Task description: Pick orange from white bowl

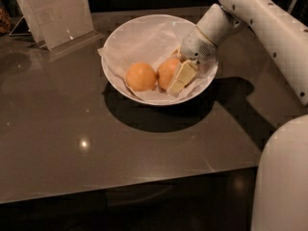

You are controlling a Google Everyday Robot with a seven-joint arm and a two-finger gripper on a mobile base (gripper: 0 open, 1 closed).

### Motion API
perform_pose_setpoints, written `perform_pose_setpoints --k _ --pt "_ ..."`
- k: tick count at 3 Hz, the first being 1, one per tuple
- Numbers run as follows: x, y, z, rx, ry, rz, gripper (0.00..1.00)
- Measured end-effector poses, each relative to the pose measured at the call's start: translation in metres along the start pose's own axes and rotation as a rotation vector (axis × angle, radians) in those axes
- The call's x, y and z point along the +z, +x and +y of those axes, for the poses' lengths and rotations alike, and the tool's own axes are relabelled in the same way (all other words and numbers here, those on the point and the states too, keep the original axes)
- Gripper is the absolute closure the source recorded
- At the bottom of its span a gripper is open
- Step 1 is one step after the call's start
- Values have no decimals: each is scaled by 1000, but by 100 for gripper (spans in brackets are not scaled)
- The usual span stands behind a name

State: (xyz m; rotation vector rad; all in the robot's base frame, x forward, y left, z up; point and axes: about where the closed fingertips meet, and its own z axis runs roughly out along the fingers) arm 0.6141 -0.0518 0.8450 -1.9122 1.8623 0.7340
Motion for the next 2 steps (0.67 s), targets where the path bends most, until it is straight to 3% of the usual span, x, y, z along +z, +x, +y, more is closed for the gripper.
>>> perform_pose_setpoints --k 2 --pt "-4 0 1 10 1 -2 86"
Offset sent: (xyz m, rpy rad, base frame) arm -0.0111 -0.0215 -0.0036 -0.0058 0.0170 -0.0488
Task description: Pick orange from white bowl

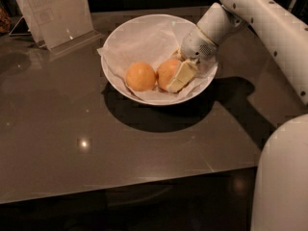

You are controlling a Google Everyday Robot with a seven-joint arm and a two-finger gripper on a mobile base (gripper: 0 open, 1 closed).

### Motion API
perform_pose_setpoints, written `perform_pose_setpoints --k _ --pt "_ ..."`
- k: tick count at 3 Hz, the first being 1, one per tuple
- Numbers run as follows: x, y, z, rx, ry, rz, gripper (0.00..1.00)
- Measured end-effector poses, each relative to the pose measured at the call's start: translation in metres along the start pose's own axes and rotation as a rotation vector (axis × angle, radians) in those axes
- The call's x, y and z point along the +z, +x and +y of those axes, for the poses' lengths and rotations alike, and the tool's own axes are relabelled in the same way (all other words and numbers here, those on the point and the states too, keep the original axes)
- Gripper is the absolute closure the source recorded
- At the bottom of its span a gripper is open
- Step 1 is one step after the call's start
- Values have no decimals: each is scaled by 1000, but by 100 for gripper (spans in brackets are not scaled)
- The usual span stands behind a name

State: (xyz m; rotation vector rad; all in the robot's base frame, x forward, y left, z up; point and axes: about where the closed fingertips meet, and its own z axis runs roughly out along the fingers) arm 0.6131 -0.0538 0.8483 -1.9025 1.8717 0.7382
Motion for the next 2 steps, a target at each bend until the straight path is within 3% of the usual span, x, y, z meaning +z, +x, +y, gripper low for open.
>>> perform_pose_setpoints --k 1,2 --pt "-14 -1 4 13 53 -41 100" --pt "-46 -13 14 -12 132 -135 100"
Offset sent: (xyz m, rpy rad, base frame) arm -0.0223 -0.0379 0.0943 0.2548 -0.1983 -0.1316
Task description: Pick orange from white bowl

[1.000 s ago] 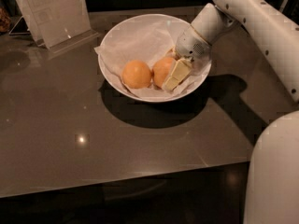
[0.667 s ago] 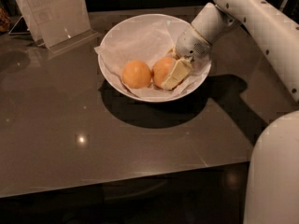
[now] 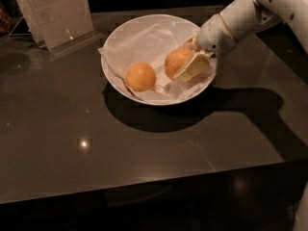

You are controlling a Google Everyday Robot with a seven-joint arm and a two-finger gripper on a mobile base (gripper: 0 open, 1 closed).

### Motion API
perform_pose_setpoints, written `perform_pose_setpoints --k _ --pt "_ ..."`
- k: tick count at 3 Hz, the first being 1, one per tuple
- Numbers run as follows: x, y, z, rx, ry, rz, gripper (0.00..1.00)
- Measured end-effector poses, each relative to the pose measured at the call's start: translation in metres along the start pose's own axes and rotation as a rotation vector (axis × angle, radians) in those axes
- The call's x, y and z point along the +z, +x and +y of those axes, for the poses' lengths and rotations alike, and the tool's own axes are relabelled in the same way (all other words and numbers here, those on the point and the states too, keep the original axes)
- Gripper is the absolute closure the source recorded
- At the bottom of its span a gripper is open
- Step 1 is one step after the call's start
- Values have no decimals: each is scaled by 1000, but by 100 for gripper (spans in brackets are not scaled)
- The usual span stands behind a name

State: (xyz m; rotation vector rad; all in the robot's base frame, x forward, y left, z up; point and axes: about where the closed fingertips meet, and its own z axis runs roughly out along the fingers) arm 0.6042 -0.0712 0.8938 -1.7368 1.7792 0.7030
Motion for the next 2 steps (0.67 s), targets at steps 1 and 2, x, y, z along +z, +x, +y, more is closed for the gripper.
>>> perform_pose_setpoints --k 1,2 --pt "-31 -19 11 -41 62 -90 100" --pt "-58 -38 30 -93 85 -161 100"
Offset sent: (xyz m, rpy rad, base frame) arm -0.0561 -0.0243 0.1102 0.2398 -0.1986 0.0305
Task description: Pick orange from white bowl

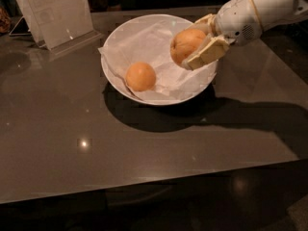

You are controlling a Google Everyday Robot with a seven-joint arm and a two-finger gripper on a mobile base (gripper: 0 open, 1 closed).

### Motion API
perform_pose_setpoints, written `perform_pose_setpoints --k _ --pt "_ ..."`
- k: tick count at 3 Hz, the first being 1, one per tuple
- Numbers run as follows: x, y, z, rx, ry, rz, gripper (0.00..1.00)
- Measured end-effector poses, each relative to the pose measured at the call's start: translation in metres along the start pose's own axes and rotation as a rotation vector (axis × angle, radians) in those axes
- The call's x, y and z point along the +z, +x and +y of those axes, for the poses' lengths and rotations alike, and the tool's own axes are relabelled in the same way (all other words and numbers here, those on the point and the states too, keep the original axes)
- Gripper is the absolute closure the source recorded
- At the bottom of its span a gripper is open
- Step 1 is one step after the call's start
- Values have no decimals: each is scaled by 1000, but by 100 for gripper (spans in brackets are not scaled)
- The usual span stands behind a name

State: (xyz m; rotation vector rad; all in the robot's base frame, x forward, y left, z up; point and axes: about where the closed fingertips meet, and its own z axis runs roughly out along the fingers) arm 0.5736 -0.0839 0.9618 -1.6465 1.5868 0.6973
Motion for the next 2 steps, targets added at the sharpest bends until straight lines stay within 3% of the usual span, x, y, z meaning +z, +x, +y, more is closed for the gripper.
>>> perform_pose_setpoints --k 2 --pt "-38 -8 48 38 18 -40 100"
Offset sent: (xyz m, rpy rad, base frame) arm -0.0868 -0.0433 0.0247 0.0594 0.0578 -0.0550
